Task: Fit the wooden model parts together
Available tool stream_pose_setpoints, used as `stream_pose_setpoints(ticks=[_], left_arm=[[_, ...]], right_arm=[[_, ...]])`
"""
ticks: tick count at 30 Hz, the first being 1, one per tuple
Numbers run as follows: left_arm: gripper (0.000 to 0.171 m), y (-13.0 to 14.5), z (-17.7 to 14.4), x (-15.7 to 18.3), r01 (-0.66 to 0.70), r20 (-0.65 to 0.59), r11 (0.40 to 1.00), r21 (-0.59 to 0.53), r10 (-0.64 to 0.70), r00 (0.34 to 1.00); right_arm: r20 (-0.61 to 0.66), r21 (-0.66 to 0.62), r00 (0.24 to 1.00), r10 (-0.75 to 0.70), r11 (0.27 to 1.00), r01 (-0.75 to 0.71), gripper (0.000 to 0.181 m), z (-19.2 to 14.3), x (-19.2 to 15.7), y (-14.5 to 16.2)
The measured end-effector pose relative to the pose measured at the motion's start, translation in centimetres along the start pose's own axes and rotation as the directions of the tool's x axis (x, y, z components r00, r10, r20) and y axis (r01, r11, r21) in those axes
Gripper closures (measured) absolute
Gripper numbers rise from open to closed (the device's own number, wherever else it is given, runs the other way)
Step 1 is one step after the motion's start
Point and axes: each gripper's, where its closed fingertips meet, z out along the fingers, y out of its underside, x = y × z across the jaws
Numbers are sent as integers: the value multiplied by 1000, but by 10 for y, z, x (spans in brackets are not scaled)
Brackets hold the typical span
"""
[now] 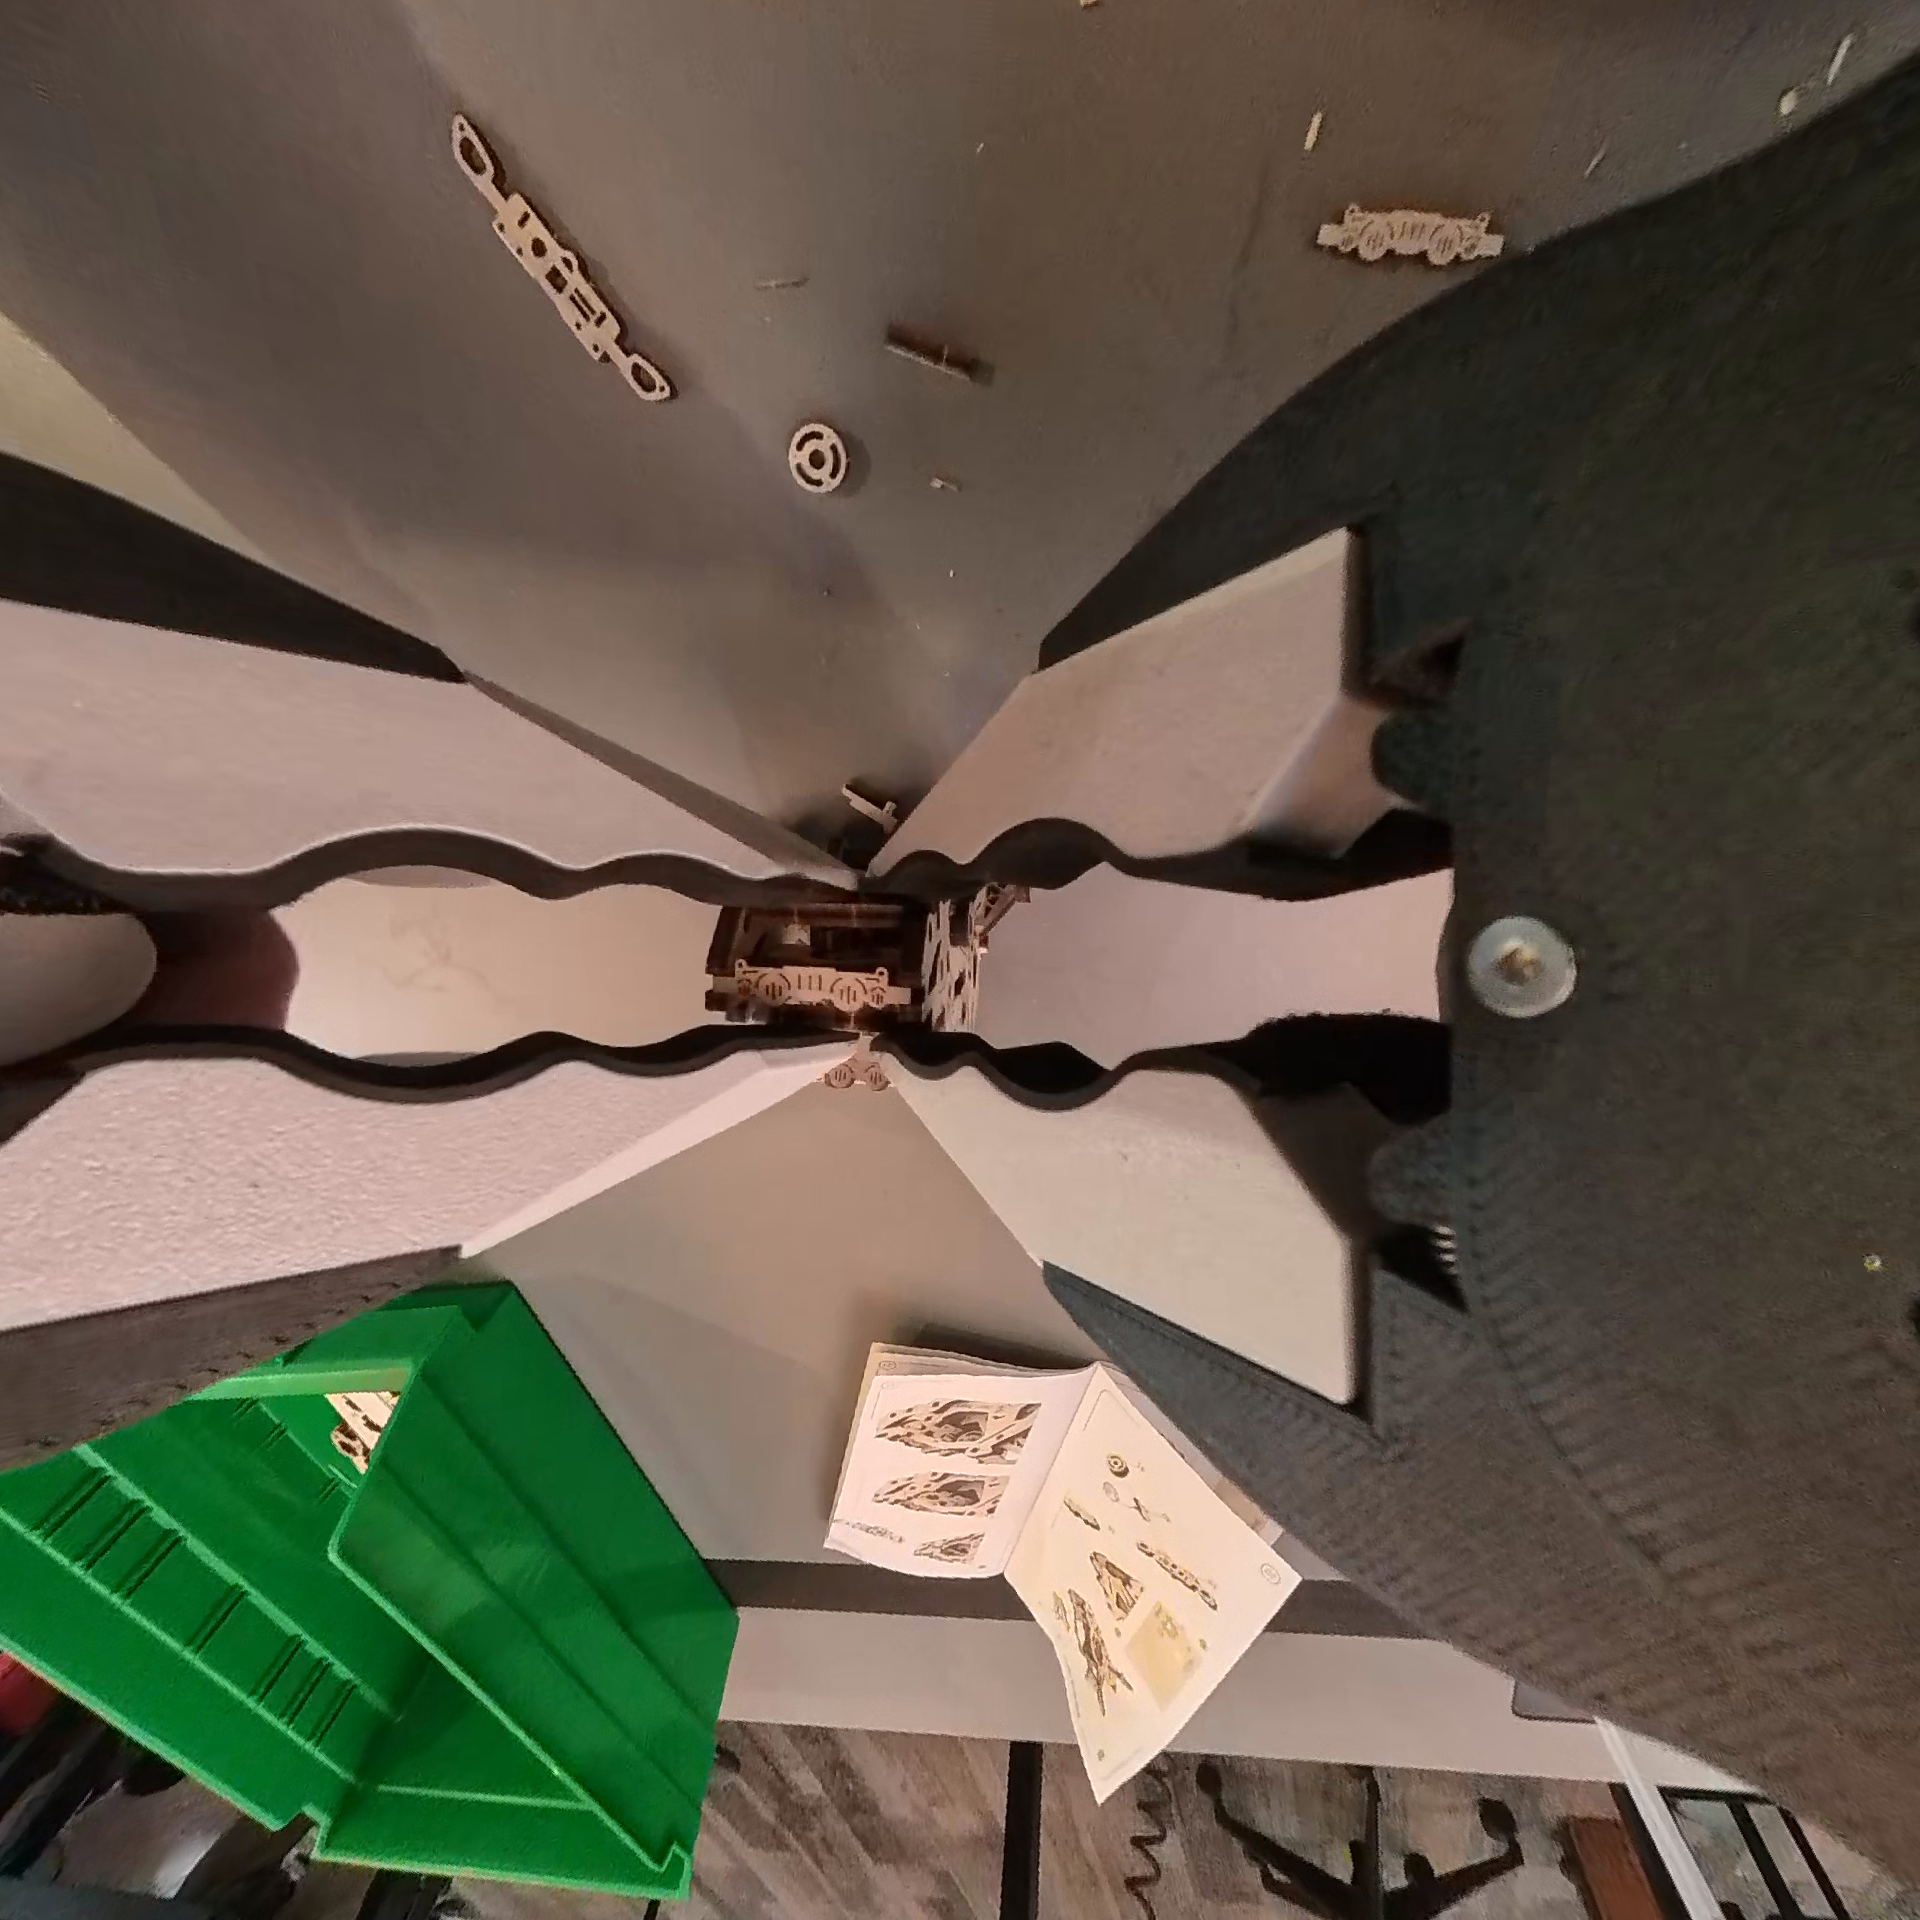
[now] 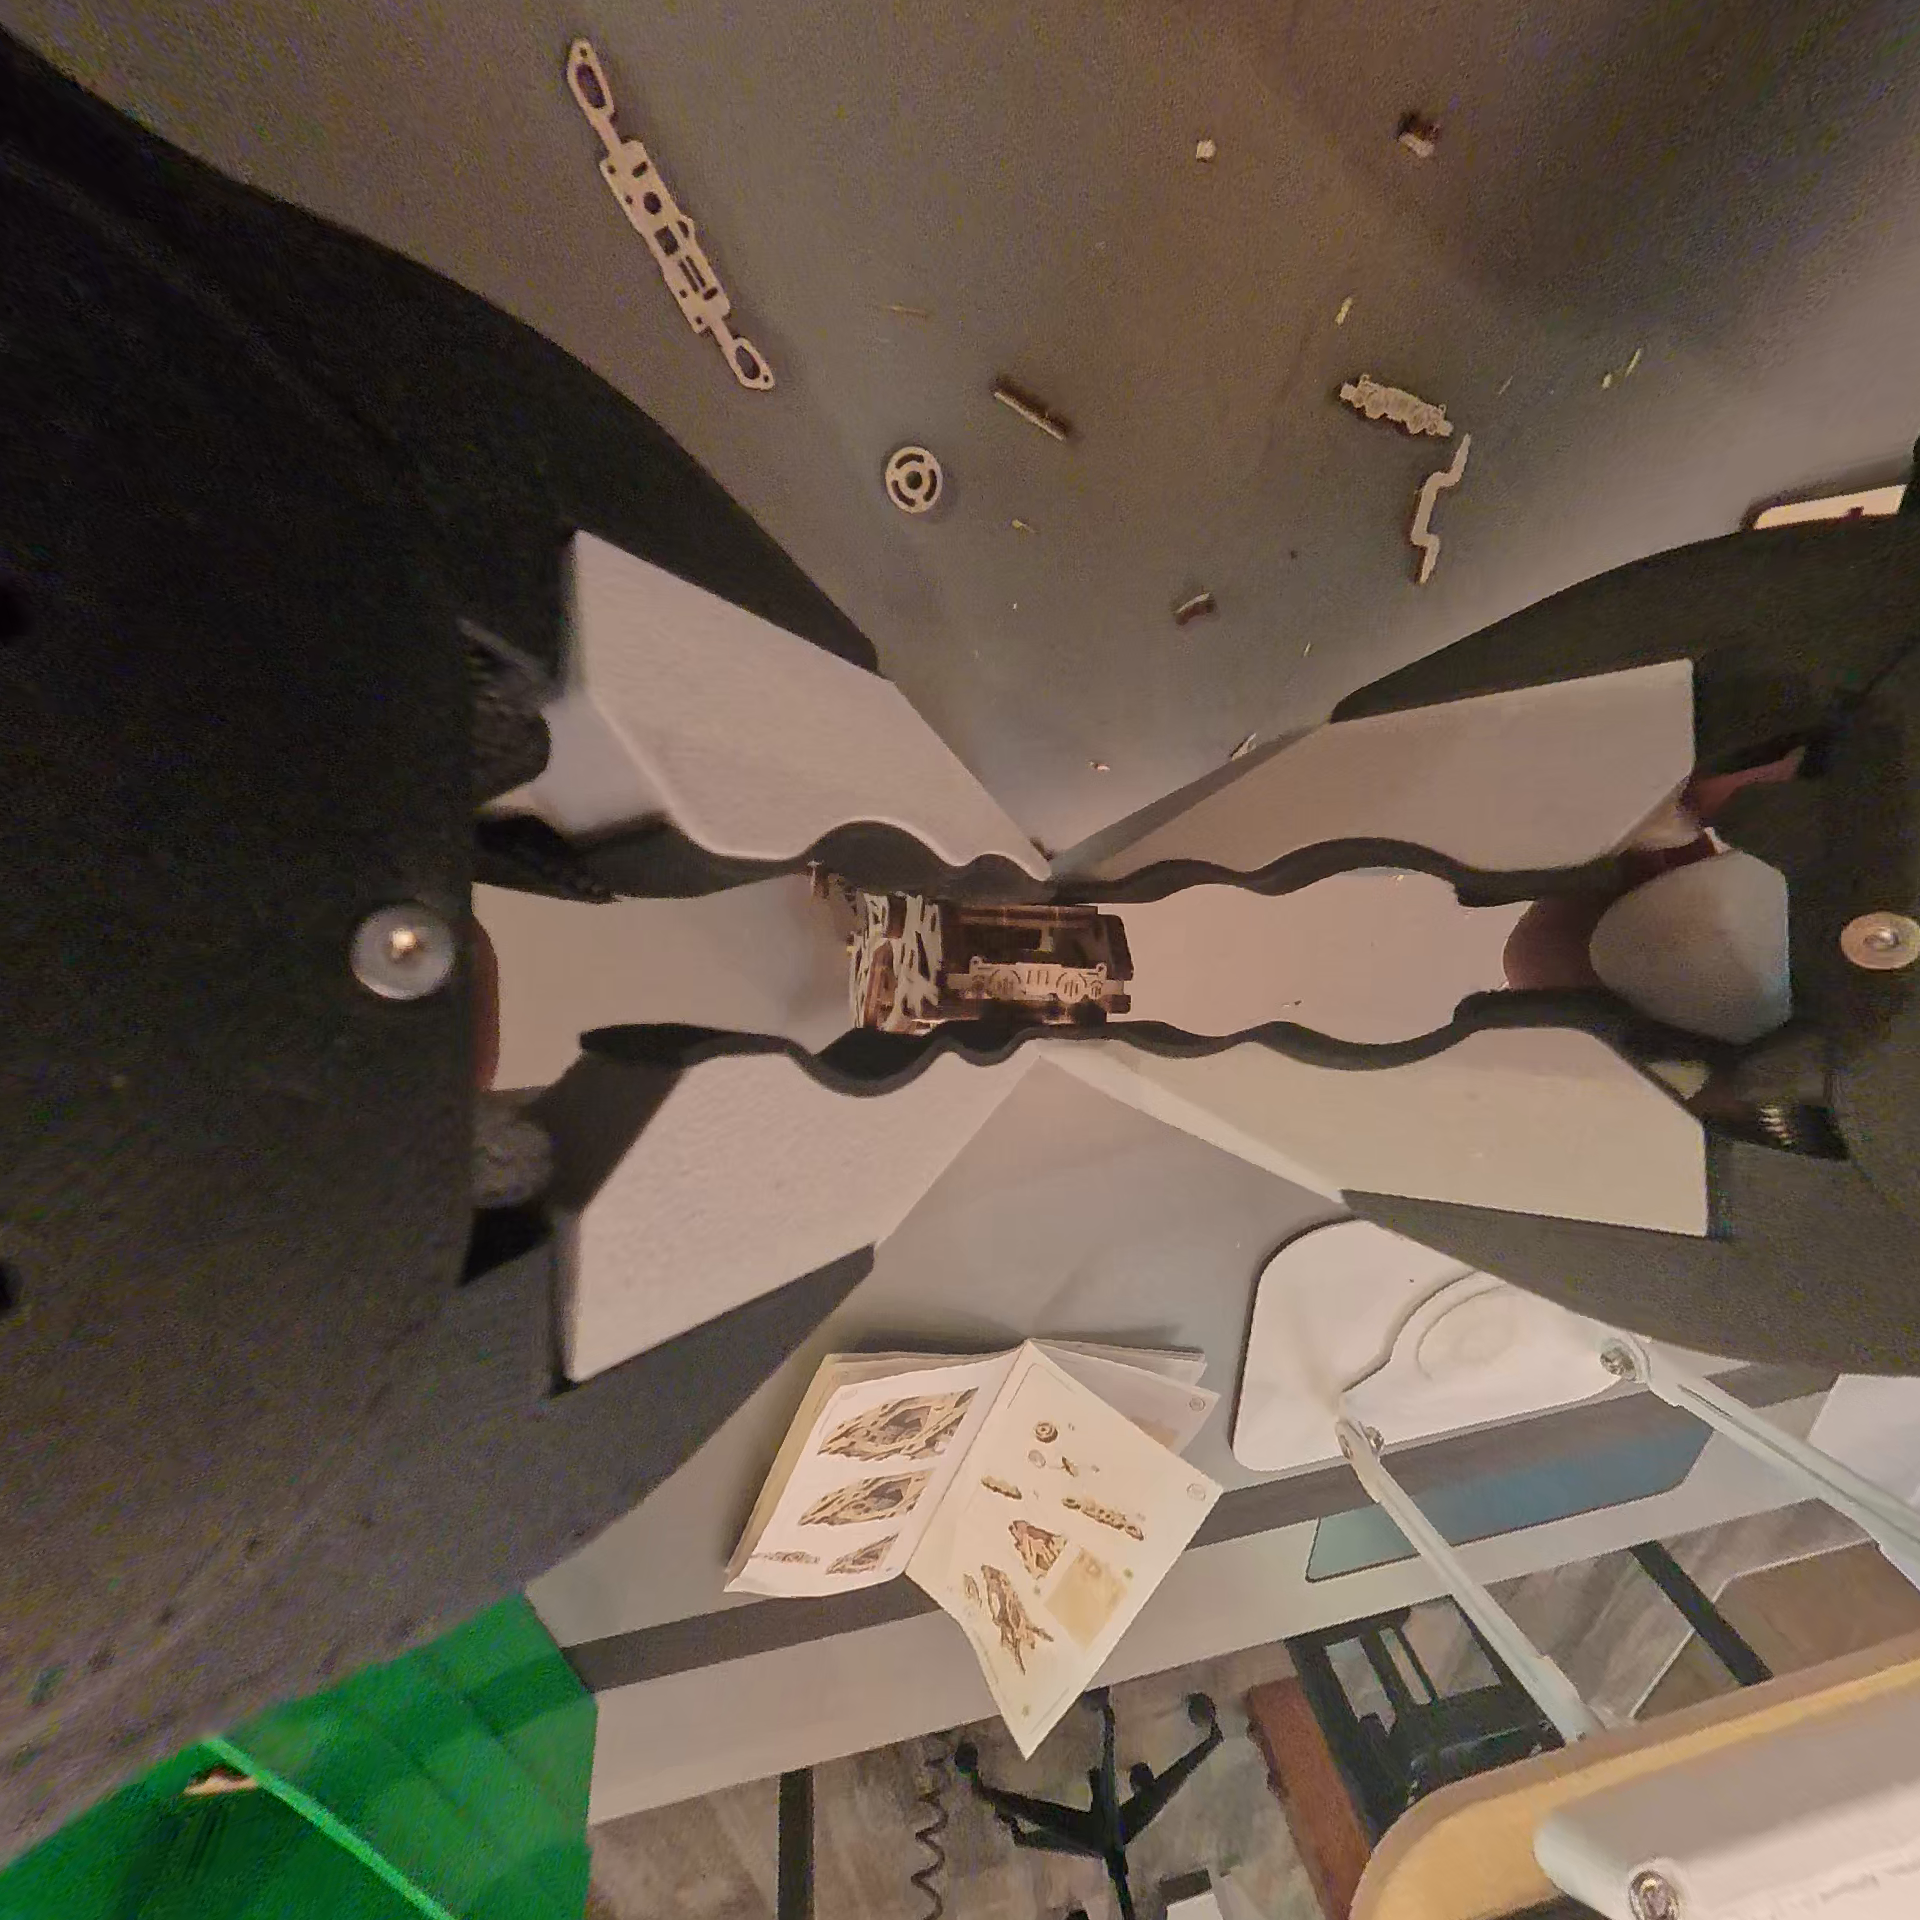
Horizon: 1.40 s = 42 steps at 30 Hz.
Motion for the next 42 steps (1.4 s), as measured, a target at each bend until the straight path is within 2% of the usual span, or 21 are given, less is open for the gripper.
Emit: stream_pose_setpoints(ticks=[5,11,13,22,28,34,37,40,42], left_arm=[[149,0,0,-1,9,-5,1000,-4,-9,1000],[149,-3,3,-3,108,-28,994,19,-108,994],[149,-6,4,-1,137,-53,990,31,-135,989],[149,-8,5,-3,136,-67,990,29,-134,989],[149,-7,5,-3,157,-90,987,29,-154,984],[149,-8,6,-2,182,-100,983,35,-178,979],[148,-9,7,-2,186,-97,982,35,-181,979],[148,-9,7,-3,196,-94,979,49,-191,977],[148,-9,8,-3,210,-105,976,61,-203,973]], right_arm=[[-3,15,1000,29,999,-29,162,0,1,-1],[-50,54,998,49,998,-46,163,-9,5,-7],[-45,36,996,71,997,-69,178,-12,8,-5],[-10,-82,997,81,993,-81,178,-12,9,-3],[-187,-42,982,-10,999,2,179,-12,11,-3],[-295,-88,947,-130,990,109,179,-13,10,-2],[-317,-55,942,-109,994,96,179,-14,11,-2],[-338,11,941,-26,999,32,178,-14,12,-1],[-373,9,927,-36,999,43,179,-15,12,-1]])
